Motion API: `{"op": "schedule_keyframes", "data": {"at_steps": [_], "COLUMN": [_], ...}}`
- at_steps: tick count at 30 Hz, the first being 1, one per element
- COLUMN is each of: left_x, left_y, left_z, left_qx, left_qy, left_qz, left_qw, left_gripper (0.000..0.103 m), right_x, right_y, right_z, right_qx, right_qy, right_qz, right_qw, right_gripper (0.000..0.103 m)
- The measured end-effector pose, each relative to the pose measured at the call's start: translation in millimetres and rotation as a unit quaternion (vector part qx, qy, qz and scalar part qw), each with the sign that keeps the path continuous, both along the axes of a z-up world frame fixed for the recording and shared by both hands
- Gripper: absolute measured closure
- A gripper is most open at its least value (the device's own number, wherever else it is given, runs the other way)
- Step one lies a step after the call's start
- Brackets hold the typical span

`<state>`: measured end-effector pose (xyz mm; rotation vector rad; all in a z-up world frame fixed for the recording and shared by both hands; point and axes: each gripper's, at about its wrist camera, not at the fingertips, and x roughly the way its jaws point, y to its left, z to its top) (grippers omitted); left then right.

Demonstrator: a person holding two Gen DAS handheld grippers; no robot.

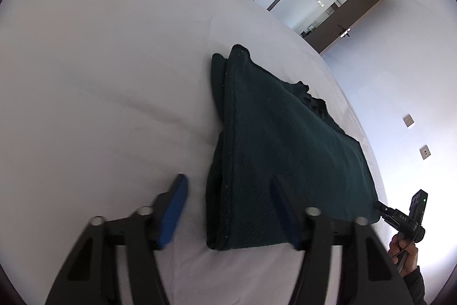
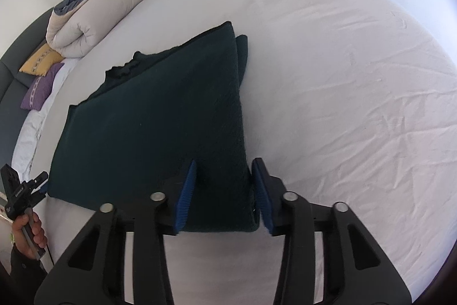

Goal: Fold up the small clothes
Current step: 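Lower the hem onto the folded sweater and open both grippers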

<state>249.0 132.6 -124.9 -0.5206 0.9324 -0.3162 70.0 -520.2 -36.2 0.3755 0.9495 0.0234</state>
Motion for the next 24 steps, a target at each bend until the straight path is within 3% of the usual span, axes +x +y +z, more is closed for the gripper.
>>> {"op": "schedule_keyframes", "data": {"at_steps": [1, 3, 5, 11, 19, 24], "left_x": [0.7, 1.5, -0.3, -5.9, -20.7, -25.1], "left_y": [-0.8, -2.1, -3.0, -13.9, -10.2, -12.5], "left_z": [-1.5, -3.8, -1.9, 7.0, 13.8, 7.6], "left_qx": [0.004, 0.017, 0.027, 0.080, 0.080, 0.081], "left_qy": [0.005, 0.012, 0.008, -0.008, -0.026, -0.022], "left_qz": [-0.001, 0.000, -0.001, -0.006, 0.001, 0.003], "left_qw": [1.0000, 0.9998, 0.9996, 0.9967, 0.9965, 0.9964], "left_gripper": [0.068, 0.081, 0.090, 0.094, 0.095, 0.095], "right_x": [1.0, 1.4, 1.8, -0.9, -15.6, -15.1], "right_y": [0.2, -0.4, -0.7, 2.0, 10.6, 0.3], "right_z": [0.2, 0.3, 0.7, 8.8, 22.8, 6.1], "right_qx": [-0.002, -0.005, -0.011, -0.034, -0.068, -0.054], "right_qy": [0.000, 0.000, 0.000, -0.014, -0.035, -0.013], "right_qz": [0.000, -0.002, -0.005, -0.008, -0.007, -0.014], "right_qw": [1.000, 1.000, 1.000, 0.999, 0.997, 0.998], "right_gripper": [0.072, 0.076, 0.087, 0.094, 0.095, 0.095]}}
